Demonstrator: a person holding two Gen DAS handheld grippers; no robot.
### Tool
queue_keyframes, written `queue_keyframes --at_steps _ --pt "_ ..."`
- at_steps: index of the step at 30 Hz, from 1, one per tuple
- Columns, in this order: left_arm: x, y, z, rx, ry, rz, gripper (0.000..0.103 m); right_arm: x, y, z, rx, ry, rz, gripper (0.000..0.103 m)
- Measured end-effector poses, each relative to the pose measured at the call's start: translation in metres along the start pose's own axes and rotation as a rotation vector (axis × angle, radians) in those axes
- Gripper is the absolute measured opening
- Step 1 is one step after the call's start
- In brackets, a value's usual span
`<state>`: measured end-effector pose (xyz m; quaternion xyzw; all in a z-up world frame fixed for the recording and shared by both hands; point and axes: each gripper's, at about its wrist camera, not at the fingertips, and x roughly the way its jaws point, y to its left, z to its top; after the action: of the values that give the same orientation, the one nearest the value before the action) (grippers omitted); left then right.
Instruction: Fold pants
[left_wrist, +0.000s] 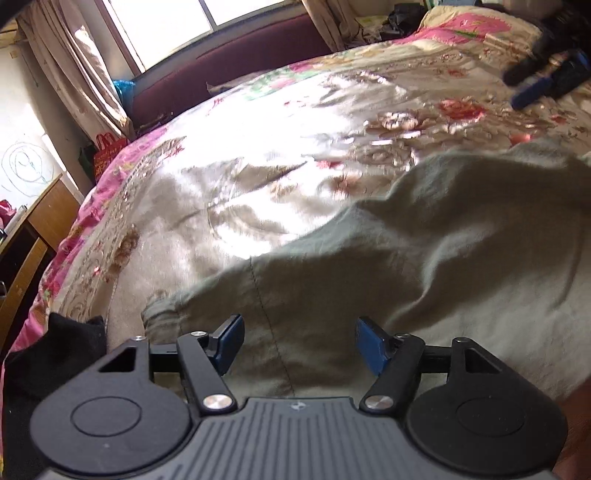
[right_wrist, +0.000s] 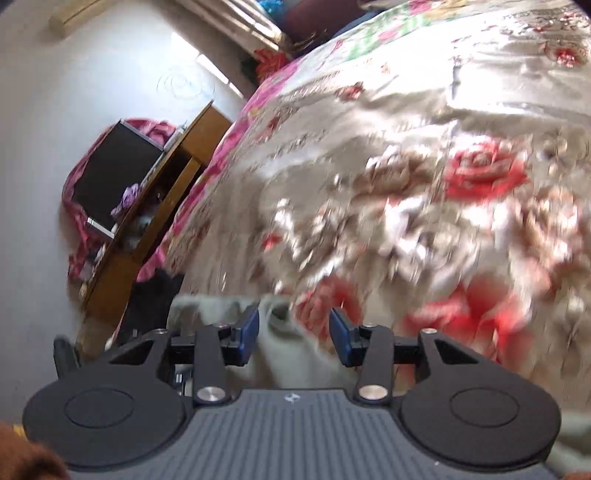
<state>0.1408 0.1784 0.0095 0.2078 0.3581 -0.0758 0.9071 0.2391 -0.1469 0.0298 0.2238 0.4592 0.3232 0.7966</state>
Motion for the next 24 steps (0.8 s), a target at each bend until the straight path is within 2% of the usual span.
queue_keyframes --at_steps 1,2,3,4,5,6,7,8,9,10,11,12,14,16,17,20,22,24 --pt "-0.004 -0.003 0.005 0.002 -0.032 -0.013 0.081 -0.004 -0.001 -0.02 0.014 0.027 0.008 0.044" --pt "-0.006 -0.008 0.009 0.007 -0.063 -0.034 0.081 -0.005 -0.005 -0.036 0.042 0.06 0.026 0.04" --pt "-0.007 -0.013 0.013 0.014 -0.086 -0.058 0.081 -0.006 -0.012 -0.049 0.055 0.085 -0.003 0.036" --pt "-0.006 -0.02 0.015 0.031 -0.103 -0.086 0.081 -0.008 -0.023 -0.06 0.053 0.094 -0.099 0.036" --pt "-0.005 -0.028 0.014 0.056 -0.107 -0.1 0.081 -0.011 -0.033 -0.067 0.046 0.08 -0.204 0.016" --pt "-0.002 -0.036 0.011 0.089 -0.099 -0.098 0.081 -0.02 -0.049 -0.072 0.06 0.024 -0.238 0.002" --pt "0.001 -0.044 0.005 0.13 -0.081 -0.098 0.081 -0.032 -0.066 -0.074 0.112 -0.021 -0.258 0.0" --pt "0.002 -0.05 -0.001 0.164 -0.063 -0.101 0.081 -0.05 -0.088 -0.073 0.211 -0.096 -0.285 0.0" --pt "0.001 -0.055 -0.008 0.188 -0.067 -0.086 0.081 -0.069 -0.103 -0.072 0.25 -0.176 -0.32 0.0" --pt "-0.003 -0.058 -0.014 0.198 -0.083 -0.07 0.08 -0.087 -0.111 -0.074 0.254 -0.246 -0.413 0.0" --pt "-0.006 -0.06 -0.015 0.198 -0.083 -0.063 0.079 -0.104 -0.116 -0.079 0.269 -0.292 -0.496 0.009" --pt "-0.008 -0.062 -0.015 0.2 -0.077 -0.053 0.079 -0.124 -0.118 -0.087 0.295 -0.335 -0.521 0.014" --pt "-0.013 -0.067 -0.012 0.221 -0.078 -0.022 0.078 -0.165 -0.115 -0.114 0.343 -0.42 -0.526 0.014" --pt "-0.02 -0.078 -0.006 0.255 -0.095 -0.012 0.078 -0.201 -0.11 -0.145 0.37 -0.489 -0.585 0.016" --pt "-0.026 -0.084 -0.002 0.271 -0.117 -0.02 0.078 -0.214 -0.112 -0.158 0.372 -0.505 -0.616 0.021" --pt "-0.043 -0.112 0.018 0.355 -0.217 -0.046 0.078 -0.237 -0.117 -0.174 0.331 -0.527 -0.715 0.023" --pt "-0.047 -0.133 0.035 0.393 -0.279 -0.091 0.078 -0.234 -0.12 -0.162 0.219 -0.463 -0.75 0.025" --pt "-0.048 -0.158 0.057 0.418 -0.318 -0.169 0.078 -0.223 -0.12 -0.144 0.107 -0.406 -0.792 0.032"
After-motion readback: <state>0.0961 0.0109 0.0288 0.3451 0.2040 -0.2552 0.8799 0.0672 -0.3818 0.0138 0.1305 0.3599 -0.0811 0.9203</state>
